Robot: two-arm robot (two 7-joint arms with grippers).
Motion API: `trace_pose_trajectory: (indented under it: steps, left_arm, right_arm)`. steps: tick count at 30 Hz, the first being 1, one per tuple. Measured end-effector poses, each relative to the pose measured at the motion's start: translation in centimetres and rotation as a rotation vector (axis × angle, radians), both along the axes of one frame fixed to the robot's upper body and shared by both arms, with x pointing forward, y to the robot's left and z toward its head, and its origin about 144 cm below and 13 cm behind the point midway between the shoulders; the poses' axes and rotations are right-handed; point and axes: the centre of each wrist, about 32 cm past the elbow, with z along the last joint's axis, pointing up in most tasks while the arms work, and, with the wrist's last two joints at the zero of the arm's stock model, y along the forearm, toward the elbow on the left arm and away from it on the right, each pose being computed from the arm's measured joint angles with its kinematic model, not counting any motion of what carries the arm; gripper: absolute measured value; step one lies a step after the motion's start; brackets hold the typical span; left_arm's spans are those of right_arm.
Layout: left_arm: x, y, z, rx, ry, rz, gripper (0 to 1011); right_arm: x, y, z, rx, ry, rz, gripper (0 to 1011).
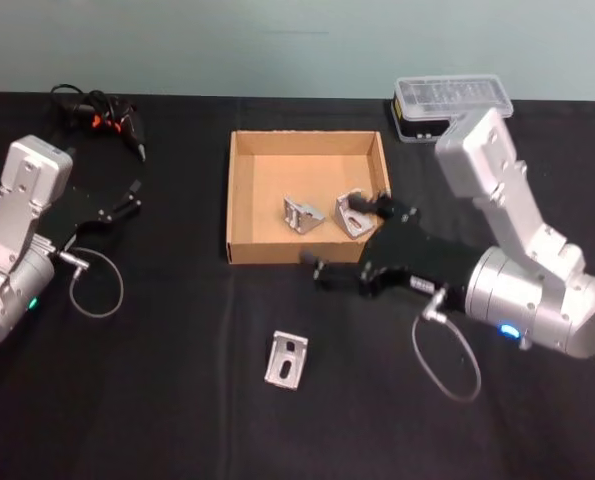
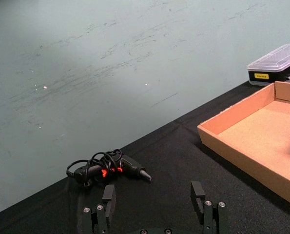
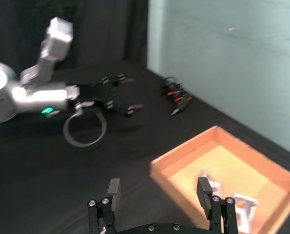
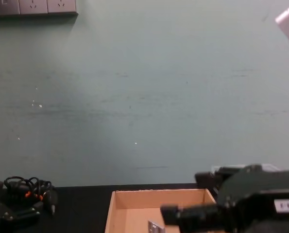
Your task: Use one hand to pick up the angle iron from the table and place it into the box.
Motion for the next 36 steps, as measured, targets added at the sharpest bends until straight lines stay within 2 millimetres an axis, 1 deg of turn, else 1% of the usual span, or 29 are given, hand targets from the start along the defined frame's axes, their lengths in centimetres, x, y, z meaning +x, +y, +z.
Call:
trace_pose_trajectory:
  steps: [6,14,27,36]
  left_arm:
    - [0.0,0.0,0.0,0.0,0.0,0.0,1011]
    - [0.0,0.0,0.0,0.0,0.0,0.0,1011]
    - [0.0,0.0,0.0,0.0,0.0,0.0,1011]
    - [0.0,0.0,0.0,0.0,0.0,0.0,1011]
  right_arm:
    - [-0.4,0.5,-0.3,-0.071,0.051,0.091,1000]
    - [-0.1,1.3,-1.2,-0.151,0.132,0.169,1000]
    - [1.8,2.1,-2.1,-0.191,0.228,0.142,1000]
    - [2.7,2.6,-2.7,-0.208,0.269,0.126,1000]
